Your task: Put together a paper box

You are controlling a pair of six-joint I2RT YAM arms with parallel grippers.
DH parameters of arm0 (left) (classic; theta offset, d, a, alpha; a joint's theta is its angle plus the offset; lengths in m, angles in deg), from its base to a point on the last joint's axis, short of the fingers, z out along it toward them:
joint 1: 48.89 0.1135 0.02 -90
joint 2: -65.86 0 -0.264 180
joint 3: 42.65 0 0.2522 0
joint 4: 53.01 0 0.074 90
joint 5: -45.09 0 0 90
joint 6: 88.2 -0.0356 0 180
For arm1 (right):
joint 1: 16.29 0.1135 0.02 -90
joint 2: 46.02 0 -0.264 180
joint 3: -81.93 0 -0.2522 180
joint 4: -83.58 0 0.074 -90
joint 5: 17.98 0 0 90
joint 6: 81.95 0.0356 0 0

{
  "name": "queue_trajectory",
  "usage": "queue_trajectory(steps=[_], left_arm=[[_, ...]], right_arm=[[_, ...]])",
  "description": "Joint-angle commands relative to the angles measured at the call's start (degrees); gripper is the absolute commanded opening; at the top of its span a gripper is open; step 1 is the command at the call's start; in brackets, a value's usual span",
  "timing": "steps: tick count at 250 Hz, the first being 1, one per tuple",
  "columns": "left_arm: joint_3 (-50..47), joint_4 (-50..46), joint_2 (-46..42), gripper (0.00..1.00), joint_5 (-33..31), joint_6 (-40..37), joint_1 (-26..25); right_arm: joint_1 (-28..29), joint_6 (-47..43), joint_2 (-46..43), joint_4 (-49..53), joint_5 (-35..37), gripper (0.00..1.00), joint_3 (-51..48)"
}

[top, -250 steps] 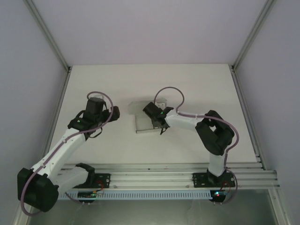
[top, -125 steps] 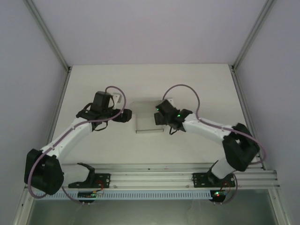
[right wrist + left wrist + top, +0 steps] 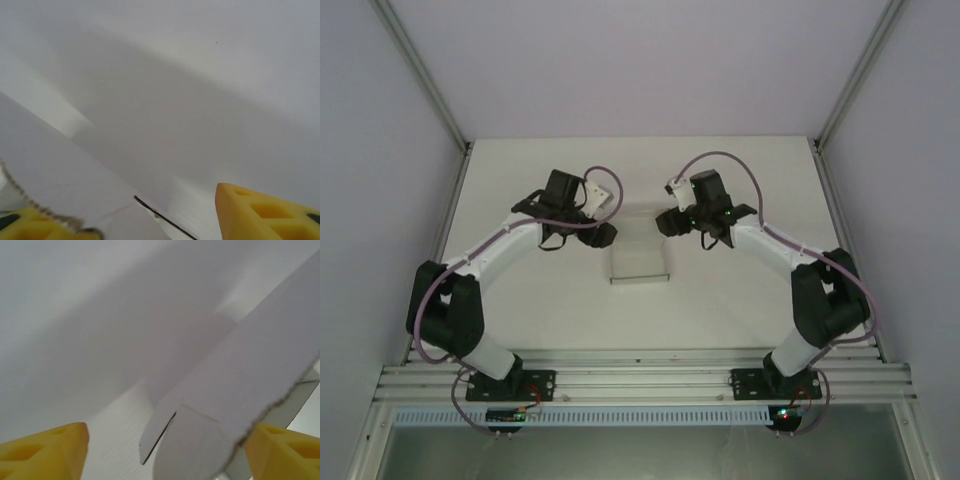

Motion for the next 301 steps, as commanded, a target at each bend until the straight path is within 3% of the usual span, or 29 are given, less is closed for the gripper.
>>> queue_trajectory(steps=[1,47,77,118,169,237,301], left_arm=[[3.83,-4.53,1.75,0.58,1.66,-3.88,-0.67],[3.49,-4.41,2.09,0.30,0.60,-3.97,-1.30],[3.02,-4.39,1.76,0.19,-0.73,-3.14,-1.76],[1.64,-2.87,0.52,0.01,-4.60,-0.97,-2.51],[1.73,-0.89,-1.16,0.00,-15.68,6.57,-4.69],[4.47,3.16,0.84,0.00,-30.97,27.24,-8.08],[1.87,12.67,1.53,0.00,-30.89,40.13,-8.87]], right_arm=[[-0.48,-2.84,1.27,4.09,-4.02,0.49,2.83],[0.00,-2.83,-0.16,4.10,-2.58,0.32,0.84],[0.02,-2.84,-1.25,5.23,-1.69,0.26,0.09],[0.19,-2.84,-2.95,5.04,0.76,0.10,-1.15],[1.82,0.81,-6.60,-0.10,4.61,0.03,-4.89],[5.39,16.76,-7.81,-10.34,16.04,0.00,-7.68],[9.46,30.10,-5.24,-16.51,28.52,0.00,-6.65]])
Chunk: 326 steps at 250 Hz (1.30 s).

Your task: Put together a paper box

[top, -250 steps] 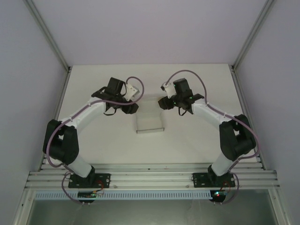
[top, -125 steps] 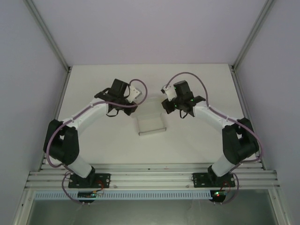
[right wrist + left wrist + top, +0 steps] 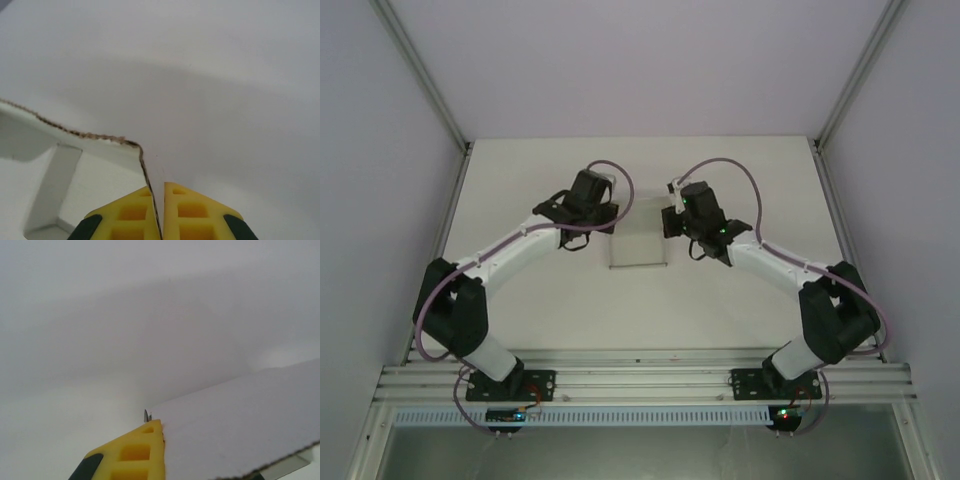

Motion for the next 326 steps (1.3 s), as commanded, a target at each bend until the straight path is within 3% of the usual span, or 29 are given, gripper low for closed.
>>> queue_trajectory(steps=[1,51,152,235,259,277,326], left_arm=[[-0.82,6.19,0.87,0.00,-5.04,10.52,0.42],[-0.45,8.02,3.29,0.00,-5.87,12.64,-0.27],[-3.90,12.07,4.75,0.00,-4.73,12.10,-1.44],[-17.37,24.06,-1.13,0.00,-7.37,6.97,-7.53],[-22.11,28.04,-3.60,0.04,-8.30,5.99,-9.42],[-25.02,30.39,-5.18,0.13,-7.98,5.55,-9.96],[-27.75,30.47,-8.77,0.25,-7.21,4.62,-11.02]], right_arm=[[1.82,9.63,1.06,-4.69,9.35,0.00,0.65],[2.82,13.76,4.49,-5.90,11.63,0.03,2.34],[4.23,12.24,6.85,-10.68,15.13,0.02,-1.87],[7.24,8.30,3.34,-17.77,16.76,0.04,-13.51],[8.68,7.02,2.16,-19.15,18.97,0.05,-16.03],[9.71,6.62,1.28,-19.43,20.48,0.06,-17.22],[12.40,4.12,-0.24,-19.82,21.39,0.10,-19.55]])
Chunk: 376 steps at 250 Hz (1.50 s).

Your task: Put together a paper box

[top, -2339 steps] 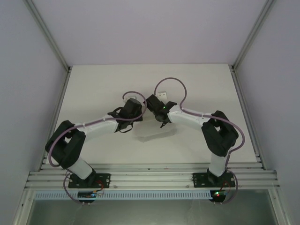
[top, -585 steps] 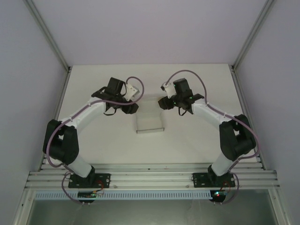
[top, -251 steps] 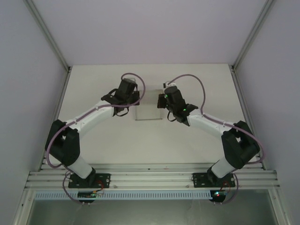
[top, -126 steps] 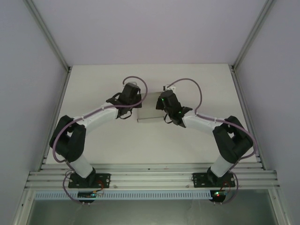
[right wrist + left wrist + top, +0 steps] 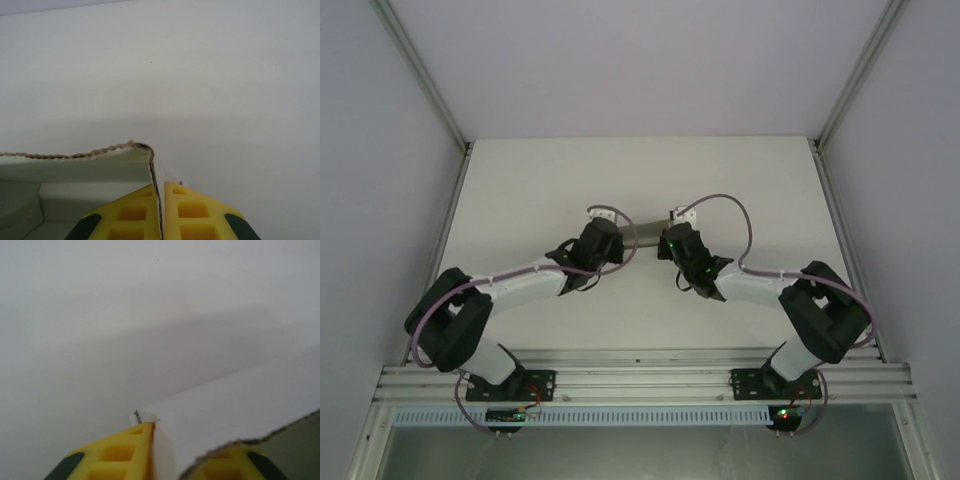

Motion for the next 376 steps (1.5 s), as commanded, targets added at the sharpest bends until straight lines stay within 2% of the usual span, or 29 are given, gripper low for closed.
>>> queue_trajectory(steps=[1,30,54,68,105,134,163,188,212,238,264,274,283,287,332,351,376], left_arm=[[-1.00,2.23,-2.57,0.25,2.00,-0.99,-0.96],[-1.36,1.59,-3.73,0.29,2.31,-1.35,-1.39],[-1.69,1.32,-4.24,0.34,3.36,-1.79,-1.80],[-1.66,0.58,-4.50,0.36,3.71,-1.87,-2.05],[-2.30,-1.71,-6.27,0.42,2.63,-2.32,-3.02],[-3.53,-3.62,-7.97,0.52,1.30,-2.08,-3.27],[-4.53,-5.02,-9.53,0.54,1.28,-1.96,-3.36],[-5.31,-4.85,-10.29,0.57,2.74,-1.87,-3.41],[-5.15,-5.18,-11.09,0.60,5.47,-1.44,-3.49],[-4.61,-6.88,-13.63,0.70,6.31,-1.17,-3.56],[-4.02,-10.21,-17.80,0.83,3.96,-0.89,-3.65],[-3.76,-11.70,-19.68,0.89,3.37,-1.34,-3.67],[-3.36,-13.13,-21.21,1.00,2.43,-1.58,-3.66],[-3.16,-13.75,-21.90,1.00,2.17,-1.62,-3.64],[2.99,-20.03,-25.78,1.00,0.30,-1.18,-3.32],[7.08,-22.80,-24.30,1.00,-0.33,0.59,-2.44],[12.39,-26.61,-20.19,1.00,1.94,3.14,1.35]], right_arm=[[2.09,-2.71,-1.04,0.39,1.25,0.10,-2.17],[3.54,-3.08,-2.58,0.11,2.36,0.13,-3.27],[4.74,-2.96,-3.98,0.44,3.24,0.21,-4.16],[4.92,-2.95,-4.72,1.67,2.94,0.22,-4.18],[5.51,-2.26,-6.74,3.98,2.66,0.29,-4.64],[5.75,-1.47,-7.89,4.22,1.78,0.34,-5.72],[6.09,-1.22,-8.92,4.26,1.07,0.36,-7.01],[6.48,-0.87,-9.54,4.44,1.19,0.37,-7.64],[6.76,-1.65,-10.26,4.75,-0.24,0.42,-7.74],[7.36,-2.68,-12.35,6.53,-0.71,0.57,-7.36],[7.65,-3.59,-16.36,10.30,-0.64,0.75,-7.35],[7.62,-4.22,-18.23,11.87,-1.20,0.84,-7.32],[7.65,-5.22,-20.03,13.42,-2.30,0.95,-7.16],[7.66,-5.82,-20.78,14.15,-2.83,0.98,-6.97],[6.36,-11.36,-26.70,17.79,-4.49,0.99,-3.75],[4.19,-12.94,-26.57,17.48,-6.35,0.99,-1.18],[-0.57,-12.54,-23.47,19.84,-10.71,0.99,3.81]])
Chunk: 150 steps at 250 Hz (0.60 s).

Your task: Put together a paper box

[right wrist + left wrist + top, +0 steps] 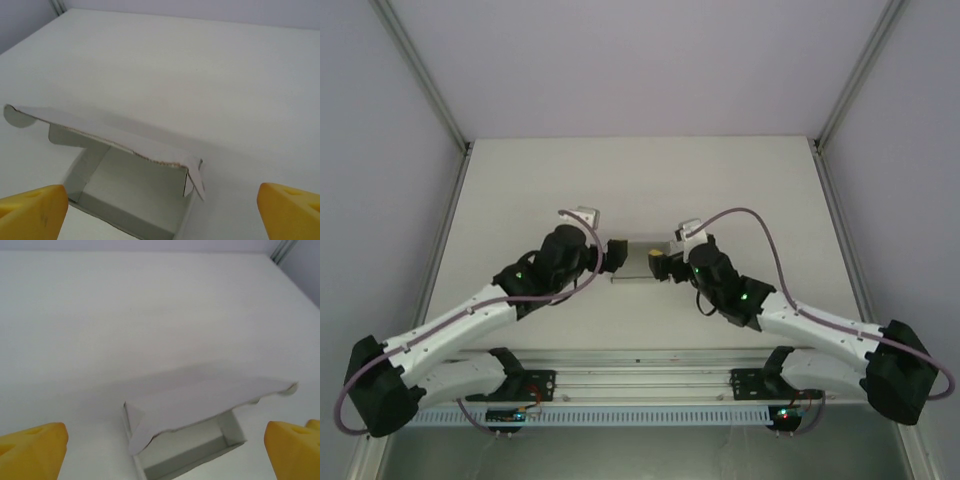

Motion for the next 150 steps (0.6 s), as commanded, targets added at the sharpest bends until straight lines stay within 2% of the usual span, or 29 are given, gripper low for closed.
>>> queue_trajectory(steps=[1,45,72,112,150], left_arm=[[6.69,-6.21,3.63,1.00,0.53,3.36,3.66],[11.29,-8.04,11.89,1.00,7.34,5.79,10.21],[11.22,-7.42,15.72,1.00,10.46,6.03,11.79],[8.16,-6.15,19.72,1.00,14.21,6.61,13.01],[4.15,-3.55,22.35,1.00,18.63,7.23,13.32]], right_arm=[[-4.74,-2.32,2.32,3.39,-5.17,0.99,6.55],[-10.22,1.76,12.04,8.94,-7.71,0.99,15.34],[-11.14,2.25,17.52,12.73,-8.64,0.99,18.88],[-11.22,3.51,20.95,14.12,-9.82,0.99,18.05],[-11.13,6.30,21.13,12.84,-10.42,0.99,13.19]])
